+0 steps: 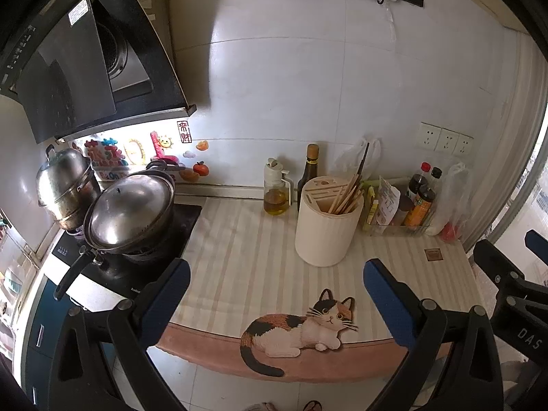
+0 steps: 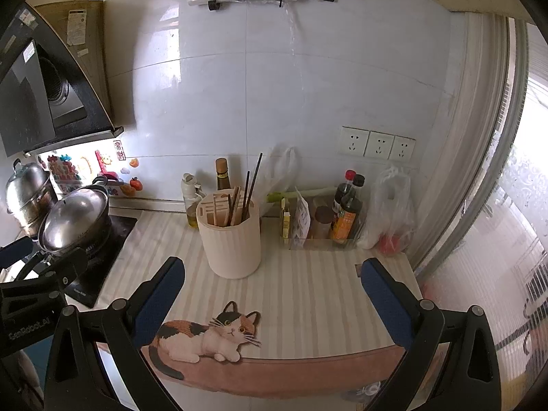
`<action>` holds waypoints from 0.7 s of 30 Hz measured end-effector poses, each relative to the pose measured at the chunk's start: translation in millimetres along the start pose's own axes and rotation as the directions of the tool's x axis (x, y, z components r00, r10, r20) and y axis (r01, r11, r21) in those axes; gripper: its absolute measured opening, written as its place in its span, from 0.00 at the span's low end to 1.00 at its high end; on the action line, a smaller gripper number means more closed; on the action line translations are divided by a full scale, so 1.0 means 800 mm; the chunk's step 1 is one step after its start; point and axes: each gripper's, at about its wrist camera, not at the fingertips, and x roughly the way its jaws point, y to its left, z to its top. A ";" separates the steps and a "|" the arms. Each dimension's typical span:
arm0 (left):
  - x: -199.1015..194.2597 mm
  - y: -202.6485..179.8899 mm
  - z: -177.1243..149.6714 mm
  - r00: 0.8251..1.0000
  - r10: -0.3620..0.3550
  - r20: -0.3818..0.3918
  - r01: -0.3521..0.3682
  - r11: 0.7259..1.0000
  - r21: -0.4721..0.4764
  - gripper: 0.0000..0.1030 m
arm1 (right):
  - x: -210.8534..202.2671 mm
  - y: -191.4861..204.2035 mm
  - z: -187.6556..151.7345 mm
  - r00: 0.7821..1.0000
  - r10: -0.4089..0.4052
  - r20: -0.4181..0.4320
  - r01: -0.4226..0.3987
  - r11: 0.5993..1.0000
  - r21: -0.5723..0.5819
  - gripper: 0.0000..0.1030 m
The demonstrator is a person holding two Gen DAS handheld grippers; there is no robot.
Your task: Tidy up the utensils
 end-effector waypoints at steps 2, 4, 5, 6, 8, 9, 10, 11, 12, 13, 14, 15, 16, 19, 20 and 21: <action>0.001 0.000 0.000 1.000 -0.001 -0.003 0.001 1.000 -0.003 1.00 | 0.000 0.001 0.000 1.000 0.002 -0.003 -0.002 1.000 0.000 1.00; 0.001 0.000 0.000 1.000 0.003 -0.002 -0.003 1.000 -0.003 1.00 | 0.000 -0.001 -0.002 1.000 0.006 -0.004 -0.006 1.000 0.001 1.00; 0.001 0.000 0.000 1.000 0.004 -0.002 -0.004 1.000 -0.004 1.00 | 0.001 -0.003 -0.002 1.000 0.006 -0.006 -0.006 1.000 0.000 1.00; 0.000 -0.001 0.000 1.000 0.005 -0.002 -0.005 1.000 -0.005 1.00 | 0.001 -0.004 -0.003 1.000 0.008 -0.008 -0.008 1.000 0.000 1.00; 0.000 -0.001 -0.001 1.000 0.004 -0.001 -0.004 1.000 -0.003 1.00 | 0.001 -0.006 -0.004 1.000 0.011 -0.009 -0.011 1.000 -0.001 1.00; 0.000 -0.001 -0.001 1.000 0.003 -0.001 -0.003 1.000 -0.005 1.00 | 0.001 -0.007 -0.005 1.000 0.012 -0.009 -0.012 1.000 -0.001 1.00; 0.001 -0.001 0.000 1.000 0.003 -0.002 -0.003 1.000 -0.007 1.00 | 0.001 -0.007 -0.005 1.000 0.014 -0.009 -0.014 1.000 0.000 1.00; 0.001 -0.001 0.000 1.000 0.002 -0.003 -0.002 1.000 -0.006 1.00 | 0.001 -0.007 -0.004 1.000 0.014 -0.009 -0.014 1.000 0.002 1.00; 0.000 -0.001 0.000 1.000 0.001 -0.002 -0.001 1.000 -0.006 1.00 | 0.001 -0.008 -0.005 1.000 0.014 -0.008 -0.014 1.000 0.003 1.00; 0.000 0.000 0.000 1.000 0.002 -0.001 -0.002 1.000 -0.005 1.00 | 0.001 -0.008 -0.006 1.000 0.016 -0.009 -0.016 1.000 0.003 1.00; 0.000 0.000 0.000 1.000 0.002 -0.001 -0.002 1.000 -0.003 1.00 | 0.002 -0.008 -0.006 1.000 0.019 -0.010 -0.019 1.000 0.002 1.00; 0.000 0.000 -0.001 1.000 0.002 -0.002 -0.002 1.000 -0.004 1.00 | 0.002 -0.009 -0.006 1.000 0.019 -0.011 -0.019 1.000 0.002 1.00; 0.000 0.000 0.000 1.000 0.002 -0.002 -0.002 1.000 -0.004 1.00 | 0.001 -0.010 -0.007 1.000 0.020 -0.012 -0.019 1.000 0.004 1.00; 0.000 0.000 0.000 1.000 0.003 -0.001 -0.003 1.000 -0.004 1.00 | 0.002 -0.009 -0.007 1.000 0.020 -0.011 -0.020 1.000 0.003 1.00; 0.000 0.000 0.000 1.000 0.003 -0.001 -0.003 1.000 -0.004 1.00 | 0.002 -0.009 -0.006 1.000 0.021 -0.010 -0.021 1.000 0.002 1.00; 0.000 0.000 -0.001 1.000 0.003 -0.001 -0.003 1.000 -0.005 1.00 | 0.001 -0.008 -0.007 1.000 0.022 -0.010 -0.022 1.000 0.001 1.00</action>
